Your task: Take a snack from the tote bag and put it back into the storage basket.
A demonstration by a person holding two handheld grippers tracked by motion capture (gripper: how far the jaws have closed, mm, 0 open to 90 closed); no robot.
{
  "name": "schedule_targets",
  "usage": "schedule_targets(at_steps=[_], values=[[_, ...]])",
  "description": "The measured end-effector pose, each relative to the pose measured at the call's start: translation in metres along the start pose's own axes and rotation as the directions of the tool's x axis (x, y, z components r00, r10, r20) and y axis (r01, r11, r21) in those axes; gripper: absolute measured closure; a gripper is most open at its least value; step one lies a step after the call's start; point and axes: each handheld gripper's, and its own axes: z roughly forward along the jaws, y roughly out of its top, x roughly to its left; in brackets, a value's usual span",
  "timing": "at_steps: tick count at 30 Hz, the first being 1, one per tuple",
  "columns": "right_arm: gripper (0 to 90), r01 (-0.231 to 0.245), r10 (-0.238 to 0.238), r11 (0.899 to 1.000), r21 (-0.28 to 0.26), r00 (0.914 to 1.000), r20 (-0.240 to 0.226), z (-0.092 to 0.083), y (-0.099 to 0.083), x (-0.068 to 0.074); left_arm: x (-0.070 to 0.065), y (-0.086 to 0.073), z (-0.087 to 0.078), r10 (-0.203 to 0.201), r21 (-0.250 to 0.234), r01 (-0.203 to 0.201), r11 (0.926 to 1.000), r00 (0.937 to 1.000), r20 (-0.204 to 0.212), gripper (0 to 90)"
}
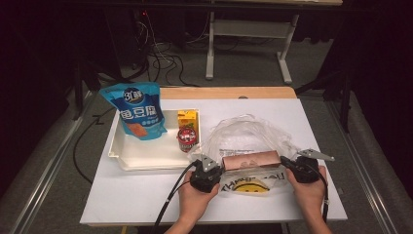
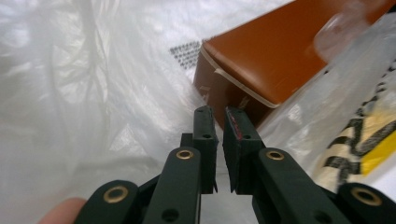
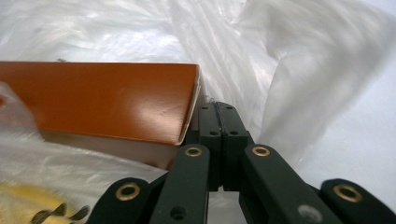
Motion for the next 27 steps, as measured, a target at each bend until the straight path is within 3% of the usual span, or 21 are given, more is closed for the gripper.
schedule_targets(at_steps=[2, 3, 6, 16, 20, 24, 27], values=[[90.0, 0.007, -0.007, 1.000, -0.007, 1.0000, 0.002, -0.002, 0.000, 0.004, -0.001, 0.002, -0.003, -0.014, -0.004, 0.014, 0.9999, 0.9997, 0.021, 85.4], [90.0, 0.003, -0.003, 1.000, -0.003, 1.0000, -0.004, -0.002, 0.000, 0.003, 0.000, 0.001, -0.004, -0.006, 0.009, 0.005, 0.9999, 0.9997, 0.025, 85.4], [90.0, -0.016, 0.016, 1.000, 0.001, 0.9996, -0.021, -0.001, 0.000, 0.001, 0.004, -0.002, -0.001, -0.030, 0.051, 0.029, 0.9983, 0.9993, 0.023, 85.7], [90.0, -0.048, 0.048, 0.999, -0.003, 0.9988, -0.005, 0.007, 0.001, 0.002, 0.004, -0.010, -0.005, -0.008, 0.085, 0.004, 0.9963, 0.9991, 0.042, 88.4], [90.0, -0.027, 0.027, 1.000, -0.009, 0.9996, 0.008, 0.010, 0.004, 0.003, 0.004, -0.011, -0.007, -0.011, 0.090, 0.006, 0.9959, 0.9985, 0.054, 89.2], [90.0, -0.018, 0.018, 1.000, -0.008, 0.9998, -0.007, 0.013, 0.006, 0.001, 0.003, -0.014, -0.010, 0.004, 0.098, -0.011, 0.9951, 0.9975, 0.071, 89.1], [86.9, -0.022, 0.022, 1.000, -0.003, 0.9996, -0.017, 0.014, 0.008, -0.004, 0.005, -0.015, -0.015, -0.013, 0.117, 0.000, 0.9932, 0.9938, 0.111, 83.3]])
